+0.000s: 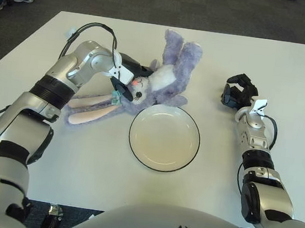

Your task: Put the doll into the plate.

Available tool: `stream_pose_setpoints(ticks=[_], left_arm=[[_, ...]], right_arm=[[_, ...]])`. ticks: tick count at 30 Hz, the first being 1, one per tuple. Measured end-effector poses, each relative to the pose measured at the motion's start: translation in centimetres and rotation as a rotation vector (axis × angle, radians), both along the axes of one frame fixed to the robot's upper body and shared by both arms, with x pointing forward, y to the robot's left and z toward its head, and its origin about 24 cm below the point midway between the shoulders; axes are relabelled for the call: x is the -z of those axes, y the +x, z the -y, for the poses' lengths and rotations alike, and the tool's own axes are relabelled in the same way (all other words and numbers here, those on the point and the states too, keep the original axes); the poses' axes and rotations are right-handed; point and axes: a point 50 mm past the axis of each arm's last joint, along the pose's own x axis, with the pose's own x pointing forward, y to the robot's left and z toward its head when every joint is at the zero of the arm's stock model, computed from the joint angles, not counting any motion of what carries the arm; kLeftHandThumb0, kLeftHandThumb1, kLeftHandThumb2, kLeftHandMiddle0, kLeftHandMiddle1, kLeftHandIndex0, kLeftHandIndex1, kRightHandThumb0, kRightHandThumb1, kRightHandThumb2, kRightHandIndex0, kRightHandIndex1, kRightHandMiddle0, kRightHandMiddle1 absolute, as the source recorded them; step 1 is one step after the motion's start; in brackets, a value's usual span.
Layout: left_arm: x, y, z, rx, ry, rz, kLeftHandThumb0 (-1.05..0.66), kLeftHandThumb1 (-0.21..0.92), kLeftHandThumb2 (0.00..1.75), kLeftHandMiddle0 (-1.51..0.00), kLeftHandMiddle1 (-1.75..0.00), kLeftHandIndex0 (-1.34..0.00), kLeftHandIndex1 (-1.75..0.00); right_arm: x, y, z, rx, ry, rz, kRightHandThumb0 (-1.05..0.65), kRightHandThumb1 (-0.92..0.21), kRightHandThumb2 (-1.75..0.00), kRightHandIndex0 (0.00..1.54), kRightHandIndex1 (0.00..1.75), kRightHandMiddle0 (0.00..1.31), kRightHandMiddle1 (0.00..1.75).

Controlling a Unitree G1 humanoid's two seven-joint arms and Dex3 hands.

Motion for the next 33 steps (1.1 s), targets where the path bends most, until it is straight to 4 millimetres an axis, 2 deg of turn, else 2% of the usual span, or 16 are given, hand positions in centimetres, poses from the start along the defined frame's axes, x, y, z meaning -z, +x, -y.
stream_pose_setpoints(ticks=[2,5,9,13,23,33], left_arm=[[0.6,-0.2,0.0,0.005,0.022,0.011,-1.05,0.92,0.23,-0.13,-1.75,0.00,-0.13],[1.1,-0.5,0.0,0.012,0.029,0.027,-1.05,0.92,0.47,-0.18,-1.75,0.00,-0.04],[1.4,-0.9,0.2,0.027,0.028,0.060,-1.05,0.92,0.64,-0.24,-1.75,0.00,-0.01],[1.4,-1.5,0.6,0.044,0.033,0.103,-1.05,0.92,0.73,-0.29,-1.75,0.00,0.00],[1.1,-2.8,1.3,0.050,0.074,0.178,-1.05,0.92,0.70,-0.30,-1.75,0.00,0.00],[2.2,-3.3,1.4,0.043,0.126,0.248,-1.04,0.92,0.51,-0.17,-1.75,0.00,0.00]], right_arm=[[0.0,0.0,0.0,-0.003,0.000,-0.003,-0.01,-0.25,-1.34,0.66,1.75,0.52,1.58],[0.0,-0.1,0.0,-0.008,0.001,-0.004,-0.01,-0.25,-1.34,0.66,1.75,0.52,1.58],[0.0,-0.1,0.1,-0.012,0.001,-0.003,-0.01,-0.25,-1.34,0.65,1.75,0.53,1.58],[0.0,-0.1,0.1,-0.014,0.001,-0.002,-0.01,-0.25,-1.34,0.65,1.75,0.54,1.57],[0.1,-0.1,0.2,-0.018,-0.001,-0.010,-0.01,-0.25,-1.35,0.66,1.75,0.54,1.56],[0.1,-0.1,0.2,-0.025,0.001,-0.011,-0.01,-0.24,-1.35,0.67,1.75,0.56,1.54]])
